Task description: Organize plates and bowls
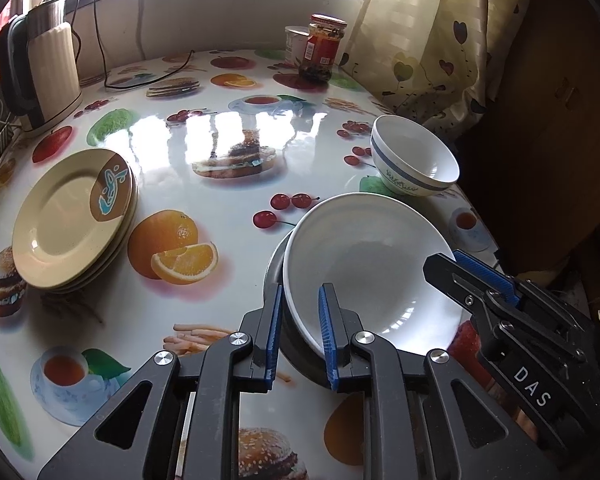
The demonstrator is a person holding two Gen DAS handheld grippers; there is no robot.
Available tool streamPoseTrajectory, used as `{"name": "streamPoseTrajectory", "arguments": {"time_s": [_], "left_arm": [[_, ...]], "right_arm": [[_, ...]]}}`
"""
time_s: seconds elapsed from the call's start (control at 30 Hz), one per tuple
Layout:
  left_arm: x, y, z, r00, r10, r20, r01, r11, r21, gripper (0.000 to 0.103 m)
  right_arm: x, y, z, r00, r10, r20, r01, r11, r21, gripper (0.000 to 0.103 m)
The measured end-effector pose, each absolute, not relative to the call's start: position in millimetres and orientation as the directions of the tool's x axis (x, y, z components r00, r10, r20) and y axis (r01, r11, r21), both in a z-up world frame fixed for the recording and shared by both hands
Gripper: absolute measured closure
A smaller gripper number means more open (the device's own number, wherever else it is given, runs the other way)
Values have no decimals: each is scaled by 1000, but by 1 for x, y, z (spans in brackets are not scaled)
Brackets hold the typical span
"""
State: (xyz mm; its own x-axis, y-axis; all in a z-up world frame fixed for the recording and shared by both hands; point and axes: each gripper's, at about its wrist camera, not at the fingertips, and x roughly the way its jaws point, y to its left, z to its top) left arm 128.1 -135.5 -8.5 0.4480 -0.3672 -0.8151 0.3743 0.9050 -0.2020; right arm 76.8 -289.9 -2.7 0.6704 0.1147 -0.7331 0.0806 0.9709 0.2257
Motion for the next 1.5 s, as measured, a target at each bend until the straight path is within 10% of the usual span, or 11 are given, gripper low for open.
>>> {"name": "streamPoseTrajectory", "arguments": {"time_s": [0.5, 0.6, 1.5], "left_arm": [[138, -140, 2, 479, -365, -798, 383, 905, -184, 75], [144, -145, 8, 488, -376, -788, 393, 900, -187, 60], [219, -226, 22, 460, -397, -794, 452, 875, -175, 60]], "right_arm": [[83, -293, 9, 695, 106, -712, 95, 967, 236, 66], [85, -298, 12, 702, 100, -705, 102, 966, 238, 63], [137, -379, 25, 714, -74, -697, 266, 949, 171, 55]]}}
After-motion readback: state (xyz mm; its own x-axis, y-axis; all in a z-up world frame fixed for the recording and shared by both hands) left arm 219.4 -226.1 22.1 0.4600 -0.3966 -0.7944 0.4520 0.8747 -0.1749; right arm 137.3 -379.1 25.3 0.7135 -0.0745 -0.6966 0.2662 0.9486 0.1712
